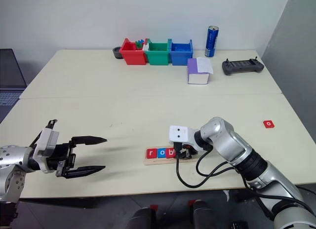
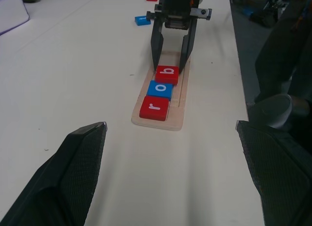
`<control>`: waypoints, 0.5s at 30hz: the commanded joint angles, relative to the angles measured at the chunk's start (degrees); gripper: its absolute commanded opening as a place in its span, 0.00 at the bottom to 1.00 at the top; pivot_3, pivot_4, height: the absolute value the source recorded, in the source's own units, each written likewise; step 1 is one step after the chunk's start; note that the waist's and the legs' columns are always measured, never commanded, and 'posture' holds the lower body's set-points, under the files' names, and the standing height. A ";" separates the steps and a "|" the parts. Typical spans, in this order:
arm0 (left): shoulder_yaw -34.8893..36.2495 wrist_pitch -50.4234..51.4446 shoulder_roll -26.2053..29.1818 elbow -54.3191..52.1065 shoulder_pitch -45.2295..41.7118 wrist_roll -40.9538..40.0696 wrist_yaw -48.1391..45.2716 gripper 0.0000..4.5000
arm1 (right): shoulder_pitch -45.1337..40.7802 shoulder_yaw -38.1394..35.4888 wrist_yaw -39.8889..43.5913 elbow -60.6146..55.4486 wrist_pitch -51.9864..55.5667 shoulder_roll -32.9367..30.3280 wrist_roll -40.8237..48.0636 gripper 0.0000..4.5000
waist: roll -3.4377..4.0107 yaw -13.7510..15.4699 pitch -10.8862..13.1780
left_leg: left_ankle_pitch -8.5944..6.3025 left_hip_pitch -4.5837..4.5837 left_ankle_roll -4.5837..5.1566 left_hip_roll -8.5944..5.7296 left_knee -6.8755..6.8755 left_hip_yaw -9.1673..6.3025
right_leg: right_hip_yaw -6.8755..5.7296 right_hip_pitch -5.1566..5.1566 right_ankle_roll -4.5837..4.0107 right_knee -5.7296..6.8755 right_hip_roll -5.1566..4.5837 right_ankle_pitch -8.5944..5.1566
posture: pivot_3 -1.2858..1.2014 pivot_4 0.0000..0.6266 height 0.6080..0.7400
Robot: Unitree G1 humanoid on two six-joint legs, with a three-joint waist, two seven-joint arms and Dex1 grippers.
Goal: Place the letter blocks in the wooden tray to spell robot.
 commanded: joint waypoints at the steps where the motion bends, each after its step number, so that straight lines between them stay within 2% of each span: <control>1: 0.74 -0.52 0.18 -0.64 -0.46 -0.03 -0.18 1.00 | -1.15 0.28 -0.38 -1.22 0.28 0.39 -0.16 0.33 | 0.00 0.00 0.00 | 0.00 0.00 0.00 0.00 0.00 0.00 | 0.00 0.00 0.00 0.00 0.00 0.00 | 0.52 0.24 1.00; 15: 0.59 -0.52 0.21 -0.52 -0.74 0.03 -0.32 1.00 | -1.51 -1.65 0.34 -0.73 -0.66 -2.26 0.56 0.33 | 0.00 -0.02 0.00 | 0.00 0.00 0.00 0.00 0.00 0.00 | 0.00 0.00 -0.01 0.00 0.00 0.00 | 0.52 0.24 1.00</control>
